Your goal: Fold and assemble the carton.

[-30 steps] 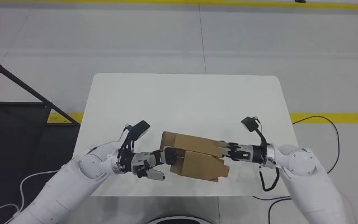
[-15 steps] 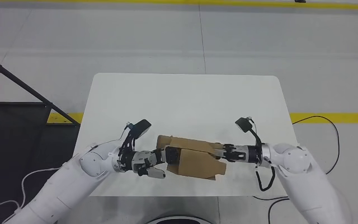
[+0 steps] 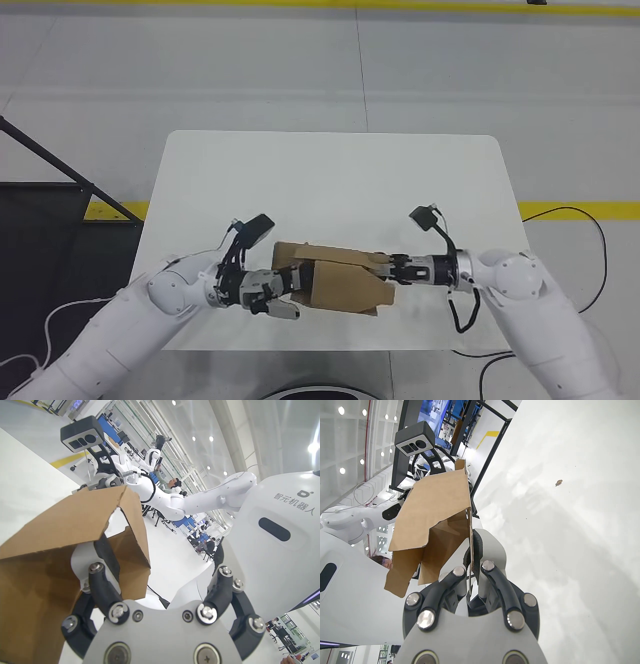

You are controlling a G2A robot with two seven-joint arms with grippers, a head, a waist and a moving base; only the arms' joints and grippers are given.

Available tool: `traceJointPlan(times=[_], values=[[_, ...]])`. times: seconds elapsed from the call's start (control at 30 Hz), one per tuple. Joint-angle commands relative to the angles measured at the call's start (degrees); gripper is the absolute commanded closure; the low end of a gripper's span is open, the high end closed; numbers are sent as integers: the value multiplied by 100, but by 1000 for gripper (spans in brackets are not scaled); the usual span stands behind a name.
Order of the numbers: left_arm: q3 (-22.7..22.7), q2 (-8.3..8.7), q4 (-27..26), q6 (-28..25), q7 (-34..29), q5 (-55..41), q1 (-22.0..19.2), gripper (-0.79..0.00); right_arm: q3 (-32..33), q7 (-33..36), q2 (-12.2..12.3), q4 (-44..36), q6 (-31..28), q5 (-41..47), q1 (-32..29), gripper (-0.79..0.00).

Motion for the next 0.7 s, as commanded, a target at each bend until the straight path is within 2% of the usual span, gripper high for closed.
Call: traceJointPlan(times=[0.0,0.67], values=[[33,6,-6,0,0,-9,-12,-785,-41,15,-7,2,34,-8,29,0],[206,-26,267,0,0,111,-162,-785,-282,13,-51,24,223,-177,263,0]])
